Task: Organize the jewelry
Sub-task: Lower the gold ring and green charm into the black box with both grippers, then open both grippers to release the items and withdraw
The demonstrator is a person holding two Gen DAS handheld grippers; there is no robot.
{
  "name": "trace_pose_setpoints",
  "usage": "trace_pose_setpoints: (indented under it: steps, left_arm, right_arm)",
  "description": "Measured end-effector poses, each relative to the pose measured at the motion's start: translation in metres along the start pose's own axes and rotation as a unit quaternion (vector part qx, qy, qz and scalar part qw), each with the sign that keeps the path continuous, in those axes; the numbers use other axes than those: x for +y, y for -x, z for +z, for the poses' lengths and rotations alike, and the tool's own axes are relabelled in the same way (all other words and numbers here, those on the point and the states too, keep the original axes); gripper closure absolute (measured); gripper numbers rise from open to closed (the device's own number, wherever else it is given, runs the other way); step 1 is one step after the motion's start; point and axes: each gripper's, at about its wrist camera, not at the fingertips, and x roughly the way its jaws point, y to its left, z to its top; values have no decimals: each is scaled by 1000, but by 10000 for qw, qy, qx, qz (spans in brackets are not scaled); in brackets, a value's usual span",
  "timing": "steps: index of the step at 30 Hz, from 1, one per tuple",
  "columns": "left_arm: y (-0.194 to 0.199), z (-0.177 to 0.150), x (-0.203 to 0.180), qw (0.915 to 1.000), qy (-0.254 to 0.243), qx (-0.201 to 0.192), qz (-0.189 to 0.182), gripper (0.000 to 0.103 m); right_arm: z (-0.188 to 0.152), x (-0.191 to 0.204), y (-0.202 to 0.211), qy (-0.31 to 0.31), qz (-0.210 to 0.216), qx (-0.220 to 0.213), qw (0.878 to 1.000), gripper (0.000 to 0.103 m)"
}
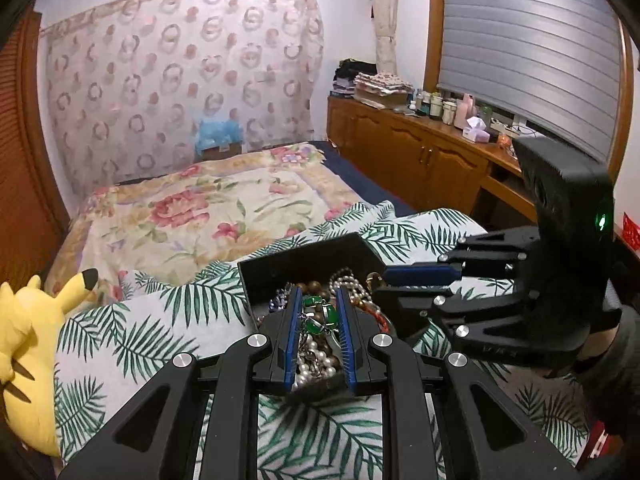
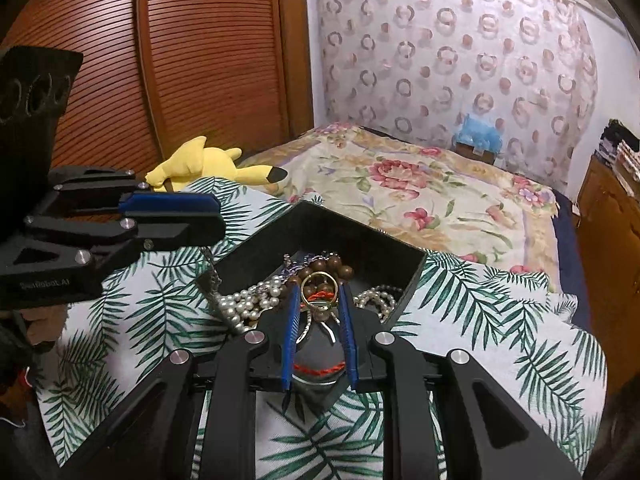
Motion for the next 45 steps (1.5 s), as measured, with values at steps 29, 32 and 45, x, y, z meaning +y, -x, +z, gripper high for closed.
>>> trace_pose_setpoints:
  steps: [29, 32, 45]
  left_arm:
    - [-48, 15, 24, 9991, 240, 267, 238, 75]
    - [-41, 11, 27, 9987, 310, 230, 327, 59]
    - [-7, -14, 35, 9949, 587, 179, 806, 8]
  right_arm:
    - [-4, -26, 0, -423, -220, -208, 9986, 77]
    - [-3, -27, 1, -426, -308, -214, 9984, 77]
    - [-6, -24, 13, -656, -605, -281, 9956, 47]
